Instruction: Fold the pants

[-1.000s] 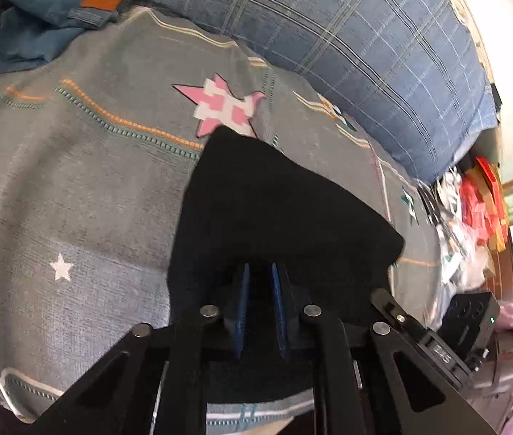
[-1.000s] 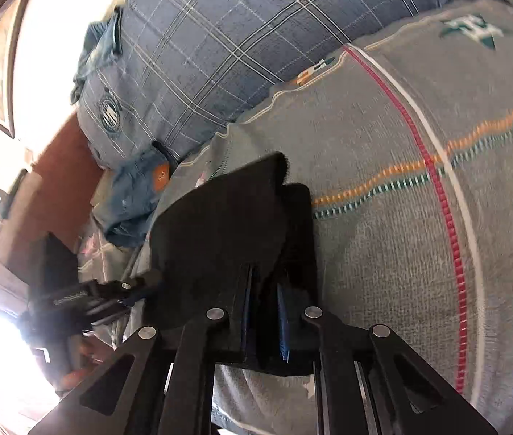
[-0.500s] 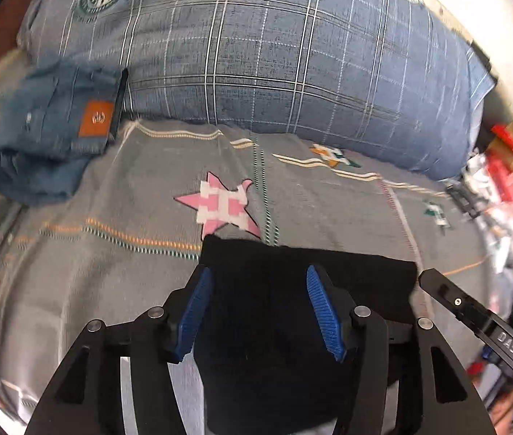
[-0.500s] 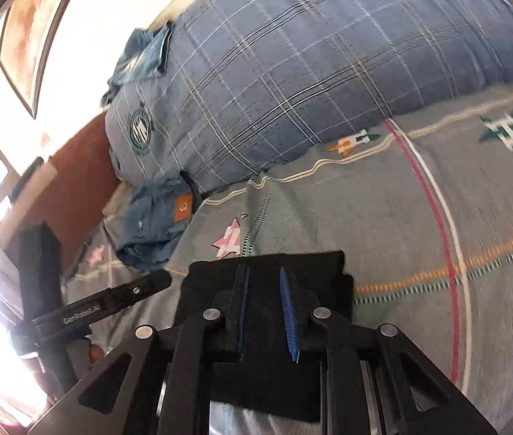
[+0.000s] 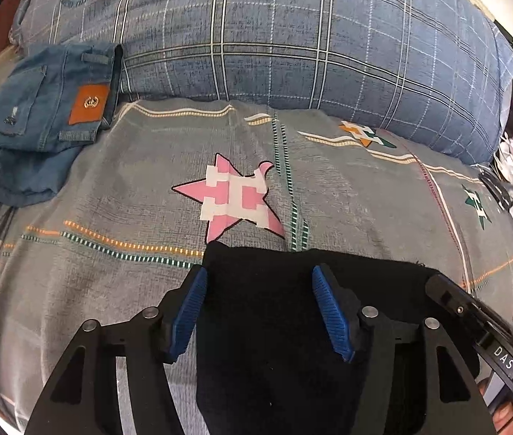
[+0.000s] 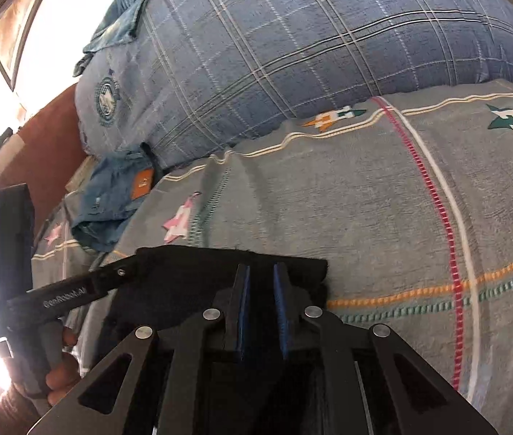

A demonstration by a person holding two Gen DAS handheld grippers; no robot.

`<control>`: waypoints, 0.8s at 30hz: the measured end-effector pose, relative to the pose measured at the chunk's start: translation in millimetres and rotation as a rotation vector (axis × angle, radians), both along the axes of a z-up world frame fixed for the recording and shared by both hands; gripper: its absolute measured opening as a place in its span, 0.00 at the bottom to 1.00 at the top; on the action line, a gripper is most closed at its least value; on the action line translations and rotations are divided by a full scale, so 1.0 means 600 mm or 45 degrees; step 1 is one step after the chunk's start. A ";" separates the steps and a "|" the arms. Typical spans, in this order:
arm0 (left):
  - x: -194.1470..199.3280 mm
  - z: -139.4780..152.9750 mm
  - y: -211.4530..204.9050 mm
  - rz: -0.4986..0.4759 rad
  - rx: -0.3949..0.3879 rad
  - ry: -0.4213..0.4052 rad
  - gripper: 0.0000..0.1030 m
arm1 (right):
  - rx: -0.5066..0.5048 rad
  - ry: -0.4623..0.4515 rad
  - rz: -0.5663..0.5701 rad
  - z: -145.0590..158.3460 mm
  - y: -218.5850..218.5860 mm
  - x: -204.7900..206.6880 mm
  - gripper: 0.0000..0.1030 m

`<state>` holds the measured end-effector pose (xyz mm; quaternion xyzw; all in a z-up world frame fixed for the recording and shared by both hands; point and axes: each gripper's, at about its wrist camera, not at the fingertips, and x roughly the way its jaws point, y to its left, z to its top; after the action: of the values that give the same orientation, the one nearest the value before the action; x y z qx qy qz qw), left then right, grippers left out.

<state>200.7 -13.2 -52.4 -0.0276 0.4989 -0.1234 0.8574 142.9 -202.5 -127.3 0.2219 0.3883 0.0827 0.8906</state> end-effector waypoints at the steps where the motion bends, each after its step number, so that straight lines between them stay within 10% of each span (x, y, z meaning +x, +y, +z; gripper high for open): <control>1: 0.002 -0.001 0.000 0.002 -0.004 0.003 0.59 | 0.034 0.005 -0.010 -0.002 -0.005 0.000 0.11; 12: -0.015 0.009 0.014 0.025 -0.026 0.030 0.58 | 0.056 0.018 -0.085 0.024 -0.014 -0.019 0.15; 24: -0.116 -0.020 0.140 0.119 -0.332 0.256 0.56 | 0.235 0.136 -0.060 -0.002 -0.036 -0.124 0.37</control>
<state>131.3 70.8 -64.1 -0.1739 0.5600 -0.1435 0.7972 68.5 -224.1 -128.7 0.3162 0.4205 0.0852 0.8461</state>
